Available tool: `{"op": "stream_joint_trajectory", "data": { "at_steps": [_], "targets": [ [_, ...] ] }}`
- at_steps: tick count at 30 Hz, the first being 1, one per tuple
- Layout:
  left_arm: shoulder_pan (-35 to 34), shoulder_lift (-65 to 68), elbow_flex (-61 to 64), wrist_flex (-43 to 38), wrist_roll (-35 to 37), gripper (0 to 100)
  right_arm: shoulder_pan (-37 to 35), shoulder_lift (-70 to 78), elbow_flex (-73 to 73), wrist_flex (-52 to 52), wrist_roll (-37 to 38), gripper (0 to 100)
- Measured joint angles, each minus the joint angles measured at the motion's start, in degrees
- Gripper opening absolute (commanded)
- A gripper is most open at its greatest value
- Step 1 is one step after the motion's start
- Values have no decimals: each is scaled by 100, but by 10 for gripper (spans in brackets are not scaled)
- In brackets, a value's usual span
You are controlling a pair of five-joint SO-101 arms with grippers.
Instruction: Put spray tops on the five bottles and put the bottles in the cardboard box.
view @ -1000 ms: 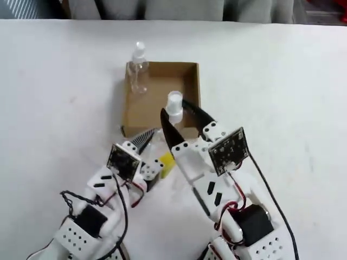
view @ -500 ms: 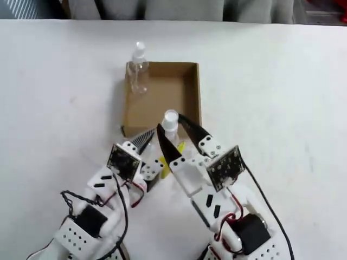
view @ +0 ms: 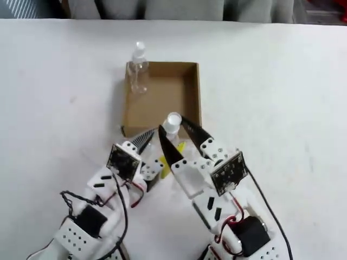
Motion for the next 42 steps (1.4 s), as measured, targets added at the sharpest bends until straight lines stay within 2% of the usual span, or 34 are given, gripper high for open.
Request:
{"op": "stream_joint_trajectory", "data": {
  "at_steps": [7,24,29,33,42],
  "targets": [
    [0,-9,0,0,0,24,132,18,176,-466,0,20],
    [0,-9,0,0,0,24,132,35,484,-484,0,28],
    [0,-9,0,0,0,24,132,35,484,-484,0,115],
    [0,-9,9,0,0,24,132,35,484,-484,-448,176],
    [-9,-26,105,0,0,24,132,35,18,-149,-668,177]
  ]
}}
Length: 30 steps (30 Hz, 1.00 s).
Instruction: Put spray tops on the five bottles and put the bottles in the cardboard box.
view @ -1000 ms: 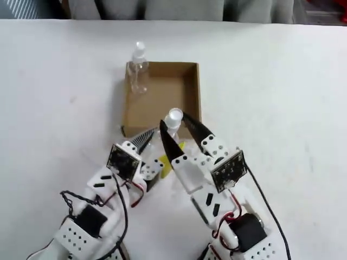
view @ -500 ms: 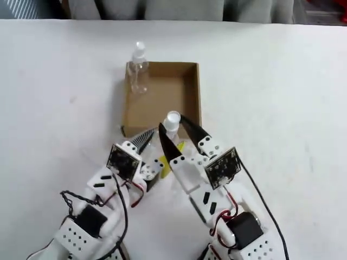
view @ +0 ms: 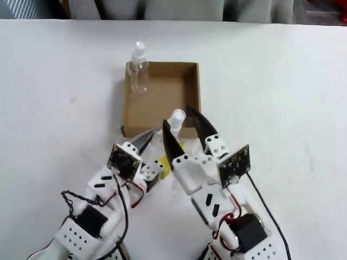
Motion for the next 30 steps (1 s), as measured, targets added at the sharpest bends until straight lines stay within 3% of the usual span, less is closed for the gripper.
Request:
{"op": "stream_joint_trajectory", "data": {
  "at_steps": [4,8,11,21,30],
  "targets": [
    [0,0,0,0,0,24,0,-18,-475,360,-9,166],
    [0,0,0,0,0,24,88,-105,-1055,677,-9,9],
    [0,0,0,0,0,24,501,-97,-1327,809,-9,45],
    [0,0,0,0,0,24,1749,475,-1178,862,-18,17],
    [0,0,0,0,0,24,1723,1960,-1134,633,-18,17]
  ]
}}
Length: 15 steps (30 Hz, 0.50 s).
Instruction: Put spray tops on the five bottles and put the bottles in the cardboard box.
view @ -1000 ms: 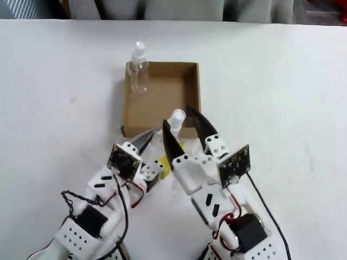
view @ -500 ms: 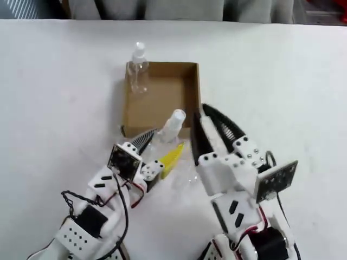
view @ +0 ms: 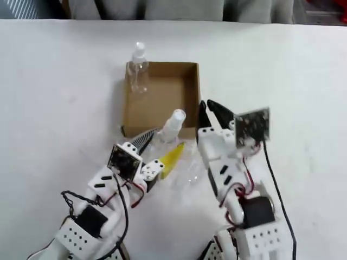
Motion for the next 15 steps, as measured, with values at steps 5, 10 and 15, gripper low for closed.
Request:
{"op": "stream_joint_trajectory", "data": {
  "at_steps": [5,10,15],
  "targets": [
    [0,0,0,0,0,24,-589,264,0,-35,0,17],
    [-9,0,0,0,0,24,-835,123,0,-35,0,17],
    [-9,0,0,0,9,24,-853,-123,0,-35,0,17]
  ]
}}
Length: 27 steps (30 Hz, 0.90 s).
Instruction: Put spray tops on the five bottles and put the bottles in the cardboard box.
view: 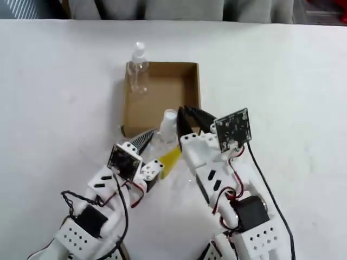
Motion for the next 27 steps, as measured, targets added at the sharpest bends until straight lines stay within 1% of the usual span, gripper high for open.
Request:
{"op": "stream_joint_trajectory", "data": {
  "at_steps": [3,6,10,13,17,27],
  "targets": [
    [0,0,0,0,0,24,-18,-62,62,9,0,17],
    [0,0,0,0,0,24,44,-62,176,229,0,17],
    [-158,0,0,-9,0,24,607,-53,484,545,0,17],
    [-246,0,0,-185,0,24,1099,-53,800,554,0,17],
    [-545,0,0,-422,0,24,1679,-53,1204,554,0,17],
    [-1292,0,0,-1222,0,24,2303,-53,2031,554,0,17]
  ]
}}
